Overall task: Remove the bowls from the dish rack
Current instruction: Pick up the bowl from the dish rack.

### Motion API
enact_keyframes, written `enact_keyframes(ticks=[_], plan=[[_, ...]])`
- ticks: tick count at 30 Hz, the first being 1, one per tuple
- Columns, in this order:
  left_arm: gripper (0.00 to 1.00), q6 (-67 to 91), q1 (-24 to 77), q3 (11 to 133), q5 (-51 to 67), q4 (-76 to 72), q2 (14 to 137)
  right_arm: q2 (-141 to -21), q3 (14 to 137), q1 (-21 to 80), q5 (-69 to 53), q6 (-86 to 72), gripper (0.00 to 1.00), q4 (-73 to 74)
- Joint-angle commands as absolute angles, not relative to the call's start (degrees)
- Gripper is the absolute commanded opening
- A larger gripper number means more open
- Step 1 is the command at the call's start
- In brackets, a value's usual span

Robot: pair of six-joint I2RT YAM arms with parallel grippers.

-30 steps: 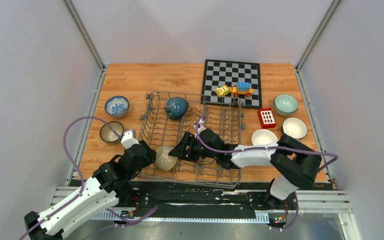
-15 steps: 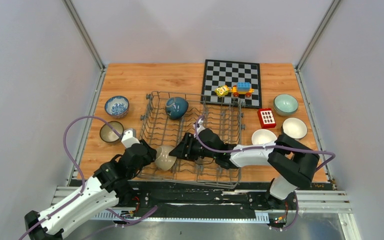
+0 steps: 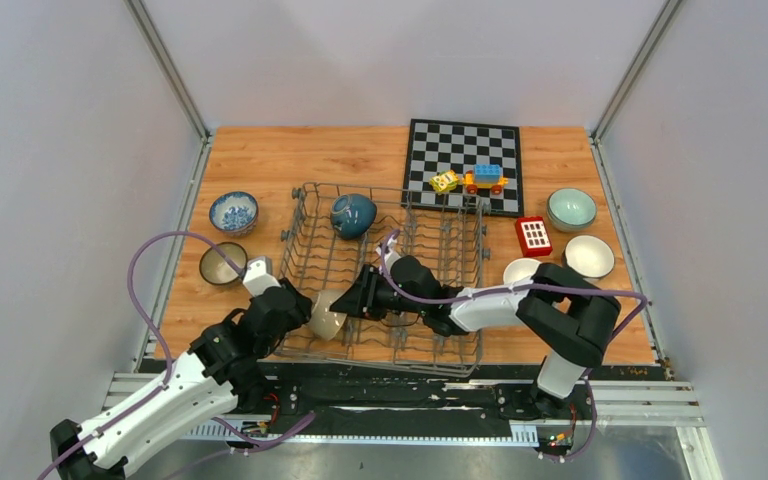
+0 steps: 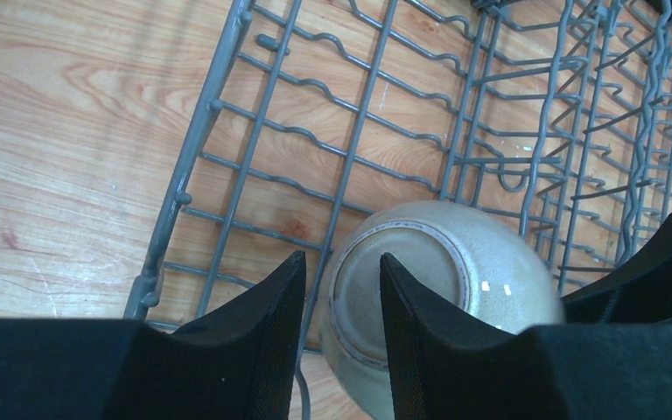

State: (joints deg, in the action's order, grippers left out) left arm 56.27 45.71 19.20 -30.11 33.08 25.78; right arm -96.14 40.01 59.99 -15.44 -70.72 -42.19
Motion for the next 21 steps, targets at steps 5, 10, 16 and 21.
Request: enact_keyframes(ticks=[5,10,16,21], plan=[[0.4,56.28,45.88,17.66,-27.64,34.08,26.13,-99.22,42.57,60.56,-17.78,-70.84,0.39,-51.42],[0.4,56.33,45.88,17.88,-28.2,34.76,25.79,-100.37,43.56,60.56,-18.74,-70.73,0.34,-52.45],[0.4,56.6,45.88,18.58,-29.92,36.61,24.24,-101.87,44.89,60.56,-20.42,-70.65,0.16,-54.24],[0.4,56.93,45.88,18.94,-30.79,37.38,23.3,-103.48,46.14,60.47,-22.45,-71.06,0.01,-56.74]])
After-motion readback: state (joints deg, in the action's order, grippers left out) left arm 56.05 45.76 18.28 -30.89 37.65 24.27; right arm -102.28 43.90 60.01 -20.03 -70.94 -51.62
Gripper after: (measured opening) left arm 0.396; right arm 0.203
